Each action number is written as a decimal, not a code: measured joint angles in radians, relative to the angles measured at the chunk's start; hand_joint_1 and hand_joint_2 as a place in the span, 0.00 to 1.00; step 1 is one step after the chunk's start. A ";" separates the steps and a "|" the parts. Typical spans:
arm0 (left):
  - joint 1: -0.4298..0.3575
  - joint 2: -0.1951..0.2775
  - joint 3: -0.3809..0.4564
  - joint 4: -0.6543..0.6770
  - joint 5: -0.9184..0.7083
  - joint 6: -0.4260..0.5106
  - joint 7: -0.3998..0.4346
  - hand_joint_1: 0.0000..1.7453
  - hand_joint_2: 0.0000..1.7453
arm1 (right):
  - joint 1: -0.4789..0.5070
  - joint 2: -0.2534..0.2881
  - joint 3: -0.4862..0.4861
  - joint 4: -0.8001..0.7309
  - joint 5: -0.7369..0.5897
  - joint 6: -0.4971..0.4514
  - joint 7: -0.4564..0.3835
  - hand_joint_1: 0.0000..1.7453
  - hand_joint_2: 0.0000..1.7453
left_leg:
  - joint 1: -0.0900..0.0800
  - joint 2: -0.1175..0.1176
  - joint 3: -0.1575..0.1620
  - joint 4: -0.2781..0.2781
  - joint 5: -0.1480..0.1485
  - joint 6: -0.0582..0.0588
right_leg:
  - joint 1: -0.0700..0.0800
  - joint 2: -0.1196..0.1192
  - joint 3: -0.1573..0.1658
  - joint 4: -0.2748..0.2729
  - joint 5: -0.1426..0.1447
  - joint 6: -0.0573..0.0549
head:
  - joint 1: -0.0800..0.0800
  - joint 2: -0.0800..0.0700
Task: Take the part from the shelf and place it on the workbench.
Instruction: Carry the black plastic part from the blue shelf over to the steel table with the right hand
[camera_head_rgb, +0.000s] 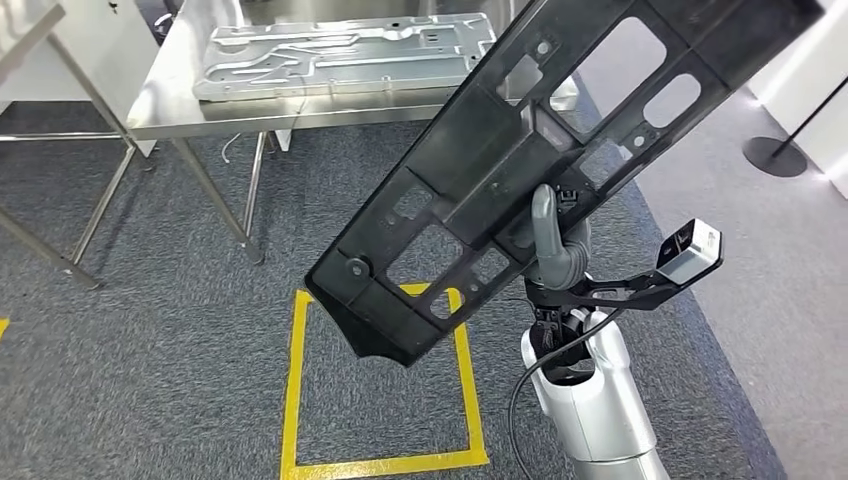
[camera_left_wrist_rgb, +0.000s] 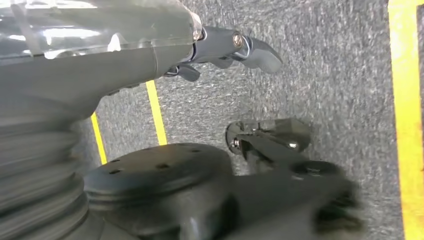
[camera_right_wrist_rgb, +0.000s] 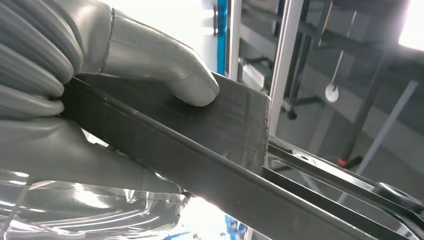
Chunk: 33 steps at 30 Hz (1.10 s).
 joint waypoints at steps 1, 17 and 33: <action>0.002 0.000 0.000 0.000 0.001 0.000 0.000 0.00 1.00 | 0.000 0.001 0.000 0.001 0.000 -0.003 0.000 1.00 1.00 | 0.000 -0.001 -0.007 -0.003 0.019 0.001 | 0.001 0.008 0.001 0.002 -0.003 0.000 | 0.000 0.000; 0.010 0.001 0.004 0.000 0.012 0.001 -0.006 0.00 1.00 | 0.002 0.001 0.000 0.001 0.004 -0.011 0.000 1.00 1.00 | -0.004 -0.005 0.209 -0.295 0.074 0.058 | -0.004 0.013 -0.172 0.248 -0.107 0.059 | 0.000 0.000; 0.008 -0.002 0.005 0.000 0.015 0.000 -0.011 0.00 1.00 | 0.002 0.006 0.001 -0.010 0.009 -0.018 -0.005 1.00 1.00 | 0.000 -0.004 0.017 -0.076 -0.046 0.007 | 0.010 0.020 0.061 0.013 -0.050 -0.013 | 0.000 0.000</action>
